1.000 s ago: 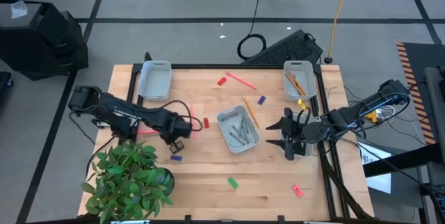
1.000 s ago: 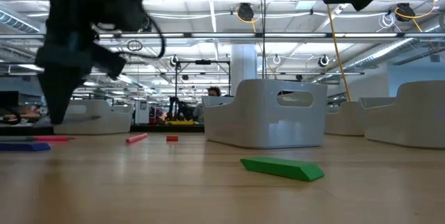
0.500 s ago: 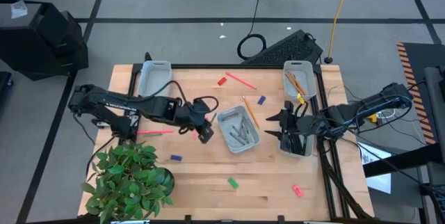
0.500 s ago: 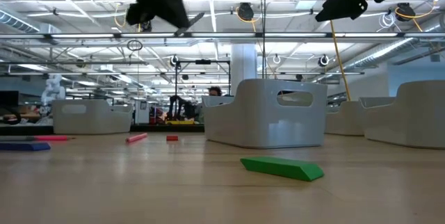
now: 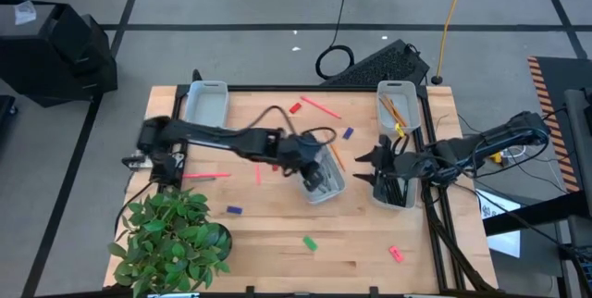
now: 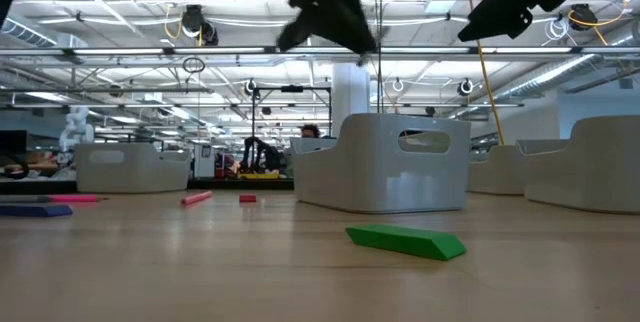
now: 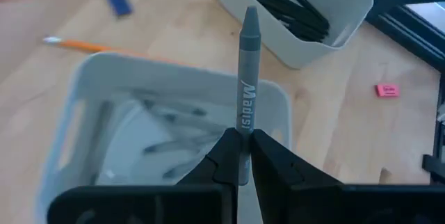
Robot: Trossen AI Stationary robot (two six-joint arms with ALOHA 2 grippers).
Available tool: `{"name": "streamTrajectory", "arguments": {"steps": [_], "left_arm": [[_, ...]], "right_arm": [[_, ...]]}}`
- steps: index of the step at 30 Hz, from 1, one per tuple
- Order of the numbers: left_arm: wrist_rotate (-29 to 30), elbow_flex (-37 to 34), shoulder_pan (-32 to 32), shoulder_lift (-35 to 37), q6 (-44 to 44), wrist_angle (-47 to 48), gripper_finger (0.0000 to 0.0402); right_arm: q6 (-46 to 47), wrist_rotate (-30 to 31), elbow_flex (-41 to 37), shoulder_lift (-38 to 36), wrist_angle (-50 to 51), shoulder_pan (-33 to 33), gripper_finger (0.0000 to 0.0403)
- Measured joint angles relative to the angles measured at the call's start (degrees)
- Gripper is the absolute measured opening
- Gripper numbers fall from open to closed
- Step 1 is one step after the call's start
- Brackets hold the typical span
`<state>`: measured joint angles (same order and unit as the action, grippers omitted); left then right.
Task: Sort crayons/erasers/pens/pencils in bins
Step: Put the gray crayon into the bottom left gray bin
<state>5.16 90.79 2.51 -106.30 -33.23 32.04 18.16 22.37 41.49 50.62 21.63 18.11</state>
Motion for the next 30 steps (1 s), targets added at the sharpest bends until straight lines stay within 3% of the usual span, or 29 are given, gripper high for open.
{"name": "streamTrajectory", "arguments": {"steps": [4, 10, 16, 22, 30], "left_arm": [[-1.23, 6.07, -0.97, -7.86, 0.01, 3.97, 0.0028], [-1.64, 11.06, -1.87, -16.14, -0.32, 8.02, 0.0028], [-4.19, 11.07, -1.84, -20.05, -2.36, 10.86, 0.0028], [-2.96, 11.1, -1.84, -20.56, -2.91, 10.69, 0.0032], [-3.16, 11.15, -1.89, -20.4, -2.88, 11.39, 0.0123]], "right_arm": [[2.23, -3.19, 0.18, -2.11, 4.62, 0.07, 0.0212], [6.66, -3.12, 0.17, -4.04, 12.72, 0.02, 0.0212], [8.1, -3.11, 0.18, -4.3, 13.81, 0.02, 0.0212], [7.95, -3.09, 0.16, -4.21, 13.74, 0.02, 0.0212], [8.12, -3.15, 0.16, -4.23, 13.76, 0.02, 0.0212]]}}
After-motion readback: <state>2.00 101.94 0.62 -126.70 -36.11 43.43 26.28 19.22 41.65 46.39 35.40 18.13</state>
